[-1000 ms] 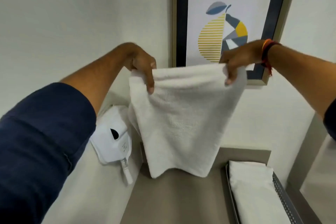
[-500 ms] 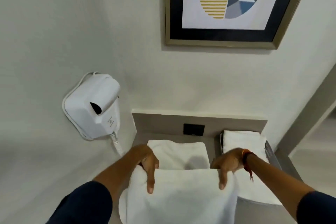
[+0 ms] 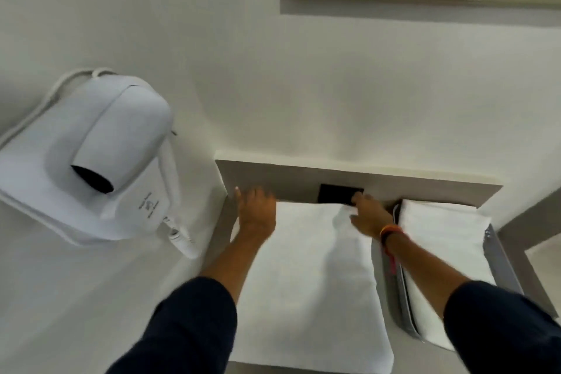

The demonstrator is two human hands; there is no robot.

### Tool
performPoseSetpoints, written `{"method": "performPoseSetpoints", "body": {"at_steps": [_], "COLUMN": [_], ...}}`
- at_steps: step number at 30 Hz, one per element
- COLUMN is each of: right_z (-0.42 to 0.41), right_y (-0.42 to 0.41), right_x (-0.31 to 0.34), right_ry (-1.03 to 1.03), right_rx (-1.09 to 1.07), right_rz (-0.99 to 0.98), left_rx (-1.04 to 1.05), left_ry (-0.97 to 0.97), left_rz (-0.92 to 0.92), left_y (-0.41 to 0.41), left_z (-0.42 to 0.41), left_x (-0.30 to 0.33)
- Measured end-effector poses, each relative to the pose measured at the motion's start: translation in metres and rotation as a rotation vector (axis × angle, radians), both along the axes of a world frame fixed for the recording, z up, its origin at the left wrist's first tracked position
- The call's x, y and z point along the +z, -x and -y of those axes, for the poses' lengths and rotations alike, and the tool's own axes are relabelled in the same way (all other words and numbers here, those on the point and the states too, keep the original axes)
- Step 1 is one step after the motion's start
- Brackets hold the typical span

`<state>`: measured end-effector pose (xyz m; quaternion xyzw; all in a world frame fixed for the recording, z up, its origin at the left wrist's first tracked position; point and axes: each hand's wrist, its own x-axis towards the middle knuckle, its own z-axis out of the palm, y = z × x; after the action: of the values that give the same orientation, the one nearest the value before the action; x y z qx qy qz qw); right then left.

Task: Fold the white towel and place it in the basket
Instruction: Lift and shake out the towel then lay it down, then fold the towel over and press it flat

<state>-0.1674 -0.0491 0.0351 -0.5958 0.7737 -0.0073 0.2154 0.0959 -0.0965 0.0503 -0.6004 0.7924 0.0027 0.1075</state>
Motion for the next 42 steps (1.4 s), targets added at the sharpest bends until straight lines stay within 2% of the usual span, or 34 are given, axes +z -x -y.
{"method": "performPoseSetpoints", "body": {"at_steps": [2,4,6,9,13,19,22,28,31,33,35,37,40,42], "right_z": [-0.024,-0.053,-0.081,-0.113,-0.115,-0.089,-0.109,-0.198,-0.229,-0.232,-0.225,-0.212,-0.194,-0.184], "right_y": [-0.021,-0.045,-0.062,-0.072,-0.069,-0.055,-0.051,-0.053,-0.043,-0.041,-0.052,-0.063,-0.068,-0.066], "right_x": [-0.047,-0.089,-0.125,-0.162,-0.173,-0.159,-0.15,-0.136,-0.132,-0.125,-0.115,-0.1,-0.072,-0.05], "right_ry": [0.124,0.189,0.144,0.138,0.192,0.092,0.078,0.1,0.09,0.064,0.015,-0.035,-0.165,-0.255], "right_rx": [0.005,0.104,0.184,0.143,0.125,0.183,0.224,0.573,0.694,0.682,0.638,0.6,0.446,0.404], "right_rz": [-0.149,-0.097,-0.05,-0.078,-0.095,-0.106,-0.111,-0.105,-0.181,-0.261,-0.353,-0.311,-0.168,-0.064], "left_rx": [-0.014,-0.069,-0.086,-0.066,-0.097,-0.134,-0.196,-0.435,-0.542,-0.483,-0.42,-0.382,-0.339,-0.259], "left_ry": [0.109,0.074,-0.01,-0.029,0.02,-0.077,-0.128,-0.186,-0.183,-0.153,-0.21,-0.293,-0.389,-0.52], "left_rz": [-0.12,-0.244,-0.299,-0.385,-0.41,-0.298,-0.283,-0.272,-0.159,-0.049,0.034,0.026,-0.085,-0.108], "left_y": [0.005,0.008,0.007,0.005,0.003,0.007,-0.004,-0.06,-0.078,-0.078,-0.072,-0.065,-0.058,-0.056], "left_z": [-0.027,-0.057,-0.086,-0.111,-0.106,-0.076,-0.101,-0.184,-0.199,-0.199,-0.195,-0.187,-0.166,-0.152], "left_x": [-0.052,-0.098,-0.138,-0.177,-0.194,-0.177,-0.17,-0.156,-0.145,-0.136,-0.125,-0.11,-0.078,-0.059]}}
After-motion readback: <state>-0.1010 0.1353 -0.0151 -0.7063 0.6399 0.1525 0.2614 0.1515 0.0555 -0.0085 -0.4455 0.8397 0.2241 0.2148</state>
